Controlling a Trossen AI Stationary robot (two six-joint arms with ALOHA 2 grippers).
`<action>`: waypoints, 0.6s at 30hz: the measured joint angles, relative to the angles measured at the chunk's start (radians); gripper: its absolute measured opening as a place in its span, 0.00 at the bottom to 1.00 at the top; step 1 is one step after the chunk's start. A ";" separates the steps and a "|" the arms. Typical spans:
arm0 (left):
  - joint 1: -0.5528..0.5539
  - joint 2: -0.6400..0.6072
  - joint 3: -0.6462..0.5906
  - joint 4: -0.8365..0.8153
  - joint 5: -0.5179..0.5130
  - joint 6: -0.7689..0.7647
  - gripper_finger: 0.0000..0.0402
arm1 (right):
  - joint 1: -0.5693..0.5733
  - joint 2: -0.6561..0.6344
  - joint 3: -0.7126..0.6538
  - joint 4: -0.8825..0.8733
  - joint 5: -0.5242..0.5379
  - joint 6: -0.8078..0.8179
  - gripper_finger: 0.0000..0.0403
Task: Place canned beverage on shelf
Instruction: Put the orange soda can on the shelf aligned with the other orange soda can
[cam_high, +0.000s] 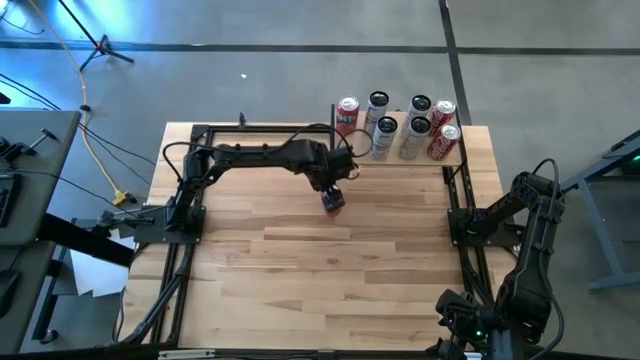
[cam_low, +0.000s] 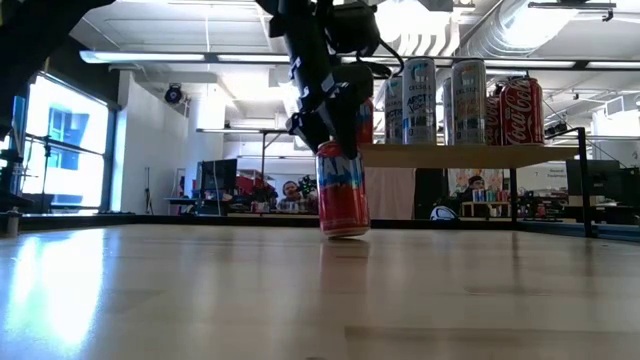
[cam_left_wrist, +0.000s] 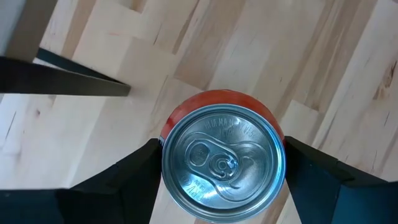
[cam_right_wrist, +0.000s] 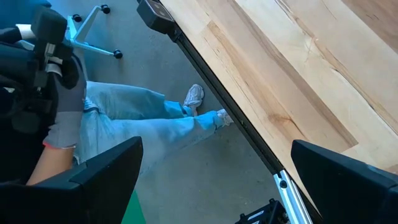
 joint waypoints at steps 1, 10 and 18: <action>-0.003 0.000 0.000 0.001 -0.005 0.000 0.67 | 0.000 0.000 0.000 0.000 0.000 0.000 0.99; -0.019 0.001 -0.002 -0.001 -0.013 -0.001 0.75 | 0.000 0.000 0.000 0.000 0.000 0.000 0.99; -0.025 0.006 0.000 -0.006 0.020 -0.003 0.88 | 0.000 0.000 0.000 0.000 0.000 0.000 0.99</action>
